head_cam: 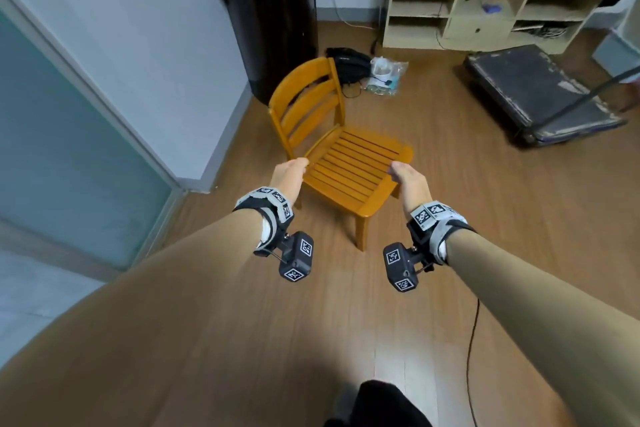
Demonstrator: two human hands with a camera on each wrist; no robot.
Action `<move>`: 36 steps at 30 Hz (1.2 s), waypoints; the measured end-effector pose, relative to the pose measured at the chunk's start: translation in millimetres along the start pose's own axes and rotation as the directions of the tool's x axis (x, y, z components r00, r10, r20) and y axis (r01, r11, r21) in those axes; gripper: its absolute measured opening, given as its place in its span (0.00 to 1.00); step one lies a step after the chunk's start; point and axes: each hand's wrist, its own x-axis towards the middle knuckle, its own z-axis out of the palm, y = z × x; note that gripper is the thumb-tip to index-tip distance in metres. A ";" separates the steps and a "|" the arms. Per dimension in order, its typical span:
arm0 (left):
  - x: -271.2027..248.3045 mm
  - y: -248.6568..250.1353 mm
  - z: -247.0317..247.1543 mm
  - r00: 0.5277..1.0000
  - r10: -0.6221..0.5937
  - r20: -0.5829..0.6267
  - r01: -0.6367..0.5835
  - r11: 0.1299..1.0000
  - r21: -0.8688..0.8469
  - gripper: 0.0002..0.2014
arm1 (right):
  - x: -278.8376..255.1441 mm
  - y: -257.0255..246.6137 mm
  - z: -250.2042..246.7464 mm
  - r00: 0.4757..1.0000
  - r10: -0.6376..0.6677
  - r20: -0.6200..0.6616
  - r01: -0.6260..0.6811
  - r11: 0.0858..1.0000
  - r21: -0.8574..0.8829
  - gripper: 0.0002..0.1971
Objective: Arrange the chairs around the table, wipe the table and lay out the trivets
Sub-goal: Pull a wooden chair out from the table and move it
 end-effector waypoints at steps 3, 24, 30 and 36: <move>62.6 21.0 -32.9 0.999 -0.004 -0.047 0.004 1.000 0.007 0.12 | 63.1 -17.0 42.8 0.999 0.026 0.023 -0.026 1.000 -0.016 0.39; 501.7 137.9 -170.7 0.993 -0.018 0.113 -0.004 0.982 0.191 0.20 | 439.9 -102.9 307.5 0.979 0.186 -0.079 -0.173 0.974 0.143 0.18; 624.3 164.2 -155.9 0.914 0.064 0.399 -0.214 0.915 0.343 0.18 | 489.2 -92.7 334.1 0.902 0.267 -0.340 -0.197 0.954 0.226 0.19; 676.2 207.9 -95.1 0.757 0.039 0.652 -0.342 0.874 0.345 0.17 | 510.4 -94.0 319.1 0.760 0.389 -0.520 -0.271 0.918 0.291 0.39</move>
